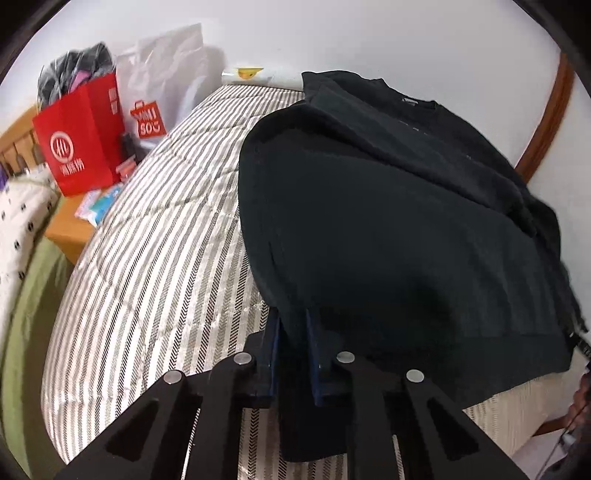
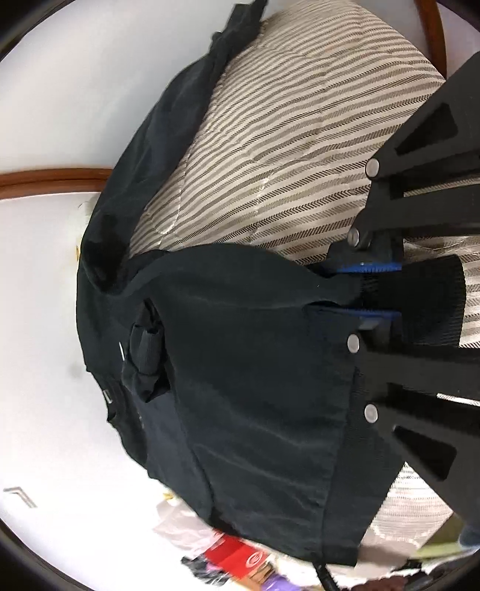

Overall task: Fold small clothes
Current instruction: 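Grasp the sweatshirt's side edge with the left tool, fold it toward center, then open the left tool and withdraw it from the folded side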

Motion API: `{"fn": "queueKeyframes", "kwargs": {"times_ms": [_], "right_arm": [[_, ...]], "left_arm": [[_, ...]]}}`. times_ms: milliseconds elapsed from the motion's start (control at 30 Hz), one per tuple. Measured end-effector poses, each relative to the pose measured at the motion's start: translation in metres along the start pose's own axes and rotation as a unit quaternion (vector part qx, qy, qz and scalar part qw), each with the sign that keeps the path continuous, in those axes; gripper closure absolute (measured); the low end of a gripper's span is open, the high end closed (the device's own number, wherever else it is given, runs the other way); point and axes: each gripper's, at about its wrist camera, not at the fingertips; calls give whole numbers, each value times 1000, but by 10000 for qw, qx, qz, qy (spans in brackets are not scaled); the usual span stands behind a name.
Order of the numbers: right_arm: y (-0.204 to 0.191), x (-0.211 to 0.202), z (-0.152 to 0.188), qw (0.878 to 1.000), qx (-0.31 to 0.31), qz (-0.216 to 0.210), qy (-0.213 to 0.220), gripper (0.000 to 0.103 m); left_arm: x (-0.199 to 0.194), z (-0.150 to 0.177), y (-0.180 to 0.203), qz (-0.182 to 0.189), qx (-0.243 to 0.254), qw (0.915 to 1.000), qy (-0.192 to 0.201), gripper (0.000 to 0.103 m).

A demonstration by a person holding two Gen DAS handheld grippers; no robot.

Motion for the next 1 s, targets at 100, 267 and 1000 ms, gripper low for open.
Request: {"fn": "queueKeyframes", "kwargs": {"times_ms": [100,267,1000], "right_arm": [[-4,-7,2,9996,-167,180,125,92],[1,-25,6,9992,-222,210,243,92],[-7,-70,-27,9922,-841,632,670,67]], "left_arm": [[-6,6,-1,107,-18,9999,-19,92],[-23,22,0,235,-61,9997,51,92],[-65,48,23,-227,480,9986,-14,82]]}}
Point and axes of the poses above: each gripper's, at about its wrist camera, not at the fingertips, and x roughly the way its jaws point, y to its right, z to its underside, and after that the axes turned 15 degrees about z, right-handed
